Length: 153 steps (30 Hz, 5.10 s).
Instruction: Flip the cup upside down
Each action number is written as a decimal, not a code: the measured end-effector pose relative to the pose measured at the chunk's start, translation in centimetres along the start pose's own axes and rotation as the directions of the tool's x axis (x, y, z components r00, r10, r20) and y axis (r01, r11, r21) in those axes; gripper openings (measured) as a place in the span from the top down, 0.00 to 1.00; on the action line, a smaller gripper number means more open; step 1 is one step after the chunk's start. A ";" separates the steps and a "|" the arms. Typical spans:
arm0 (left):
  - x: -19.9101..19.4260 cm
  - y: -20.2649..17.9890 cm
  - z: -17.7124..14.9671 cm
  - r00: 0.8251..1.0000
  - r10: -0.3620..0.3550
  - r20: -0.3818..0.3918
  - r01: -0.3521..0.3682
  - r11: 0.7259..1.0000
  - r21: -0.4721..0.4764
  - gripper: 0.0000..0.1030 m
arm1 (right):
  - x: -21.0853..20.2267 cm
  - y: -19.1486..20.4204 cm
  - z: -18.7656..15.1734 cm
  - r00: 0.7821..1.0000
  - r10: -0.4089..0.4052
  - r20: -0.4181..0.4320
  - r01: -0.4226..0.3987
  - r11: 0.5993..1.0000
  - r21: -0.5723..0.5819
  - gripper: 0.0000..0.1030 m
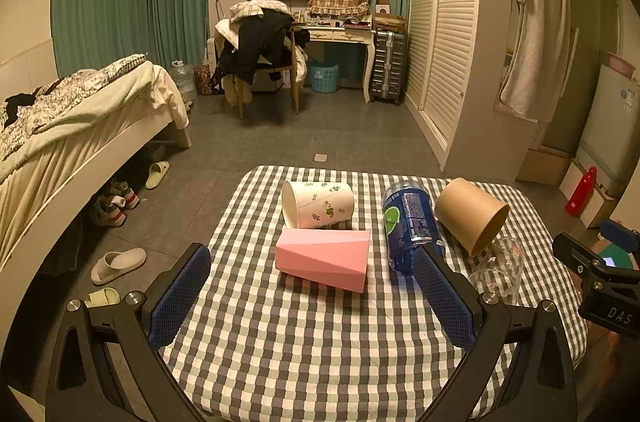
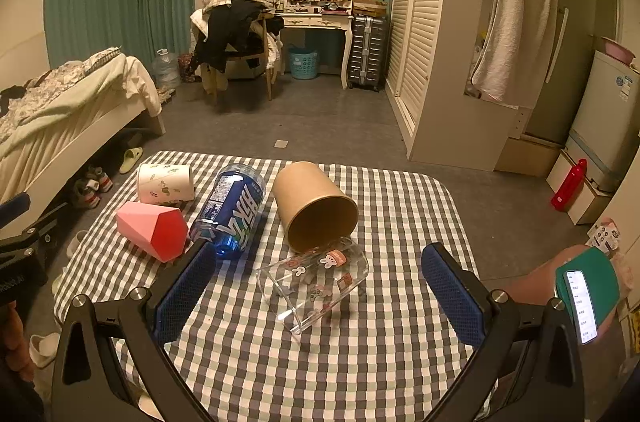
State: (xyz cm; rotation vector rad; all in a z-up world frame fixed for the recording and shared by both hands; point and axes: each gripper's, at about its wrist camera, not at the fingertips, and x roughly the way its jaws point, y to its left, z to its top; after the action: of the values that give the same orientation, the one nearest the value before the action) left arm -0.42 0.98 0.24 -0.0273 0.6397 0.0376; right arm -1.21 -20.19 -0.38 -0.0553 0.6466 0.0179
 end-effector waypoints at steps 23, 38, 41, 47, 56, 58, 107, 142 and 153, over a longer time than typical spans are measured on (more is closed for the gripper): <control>-0.1 -0.1 -0.1 1.000 -0.002 -0.004 0.002 1.000 -0.001 0.00 | -0.3 -0.1 0.0 1.000 0.011 -0.002 -0.011 1.000 -0.002 0.00; -0.2 -0.2 -0.6 1.000 0.001 -0.007 -0.001 1.000 0.000 0.00 | -0.2 -0.5 0.2 1.000 0.030 0.002 -0.029 0.999 -0.022 0.00; -0.2 -0.2 -0.5 1.000 0.001 -0.010 -0.001 1.000 0.000 0.00 | 0.0 -0.4 0.2 0.999 0.033 -0.003 -0.033 0.999 -0.027 0.00; -0.1 -0.2 -0.8 1.000 0.008 -0.022 -0.008 1.000 -0.002 0.00 | 0.6 -0.4 0.1 0.999 0.047 -0.011 -0.047 0.998 -0.040 0.00; 1.4 -1.5 0.1 0.999 0.018 -0.039 -0.017 1.000 0.010 0.00 | 1.7 -0.8 0.9 0.997 0.081 -0.004 -0.081 0.995 -0.053 0.00; 1.9 -1.9 0.5 0.999 0.022 -0.041 -0.021 1.000 0.014 0.00 | 2.1 -0.9 1.2 0.996 0.088 -0.003 -0.088 0.994 -0.059 0.00; 3.2 3.1 0.8 0.997 0.058 -0.050 -0.062 0.995 -0.081 0.00 | 6.2 4.0 3.2 0.951 0.131 -0.280 -0.164 0.981 -0.099 0.19; 1.7 2.9 -1.9 0.980 0.004 -0.201 -0.011 0.999 -0.037 0.00 | 2.3 2.3 -2.2 0.962 0.107 -0.253 -0.110 0.994 0.003 0.01; 7.1 -6.7 -0.2 0.931 -0.027 -0.364 0.054 0.997 0.064 0.00 | 5.1 -6.0 -3.9 0.960 0.148 -0.237 -0.135 0.988 0.071 0.01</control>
State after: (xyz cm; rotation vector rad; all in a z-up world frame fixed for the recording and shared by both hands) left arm 5.48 -5.48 -4.06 0.0239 1.0113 -0.0320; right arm 0.72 -26.44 -6.32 0.0419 0.8940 0.1335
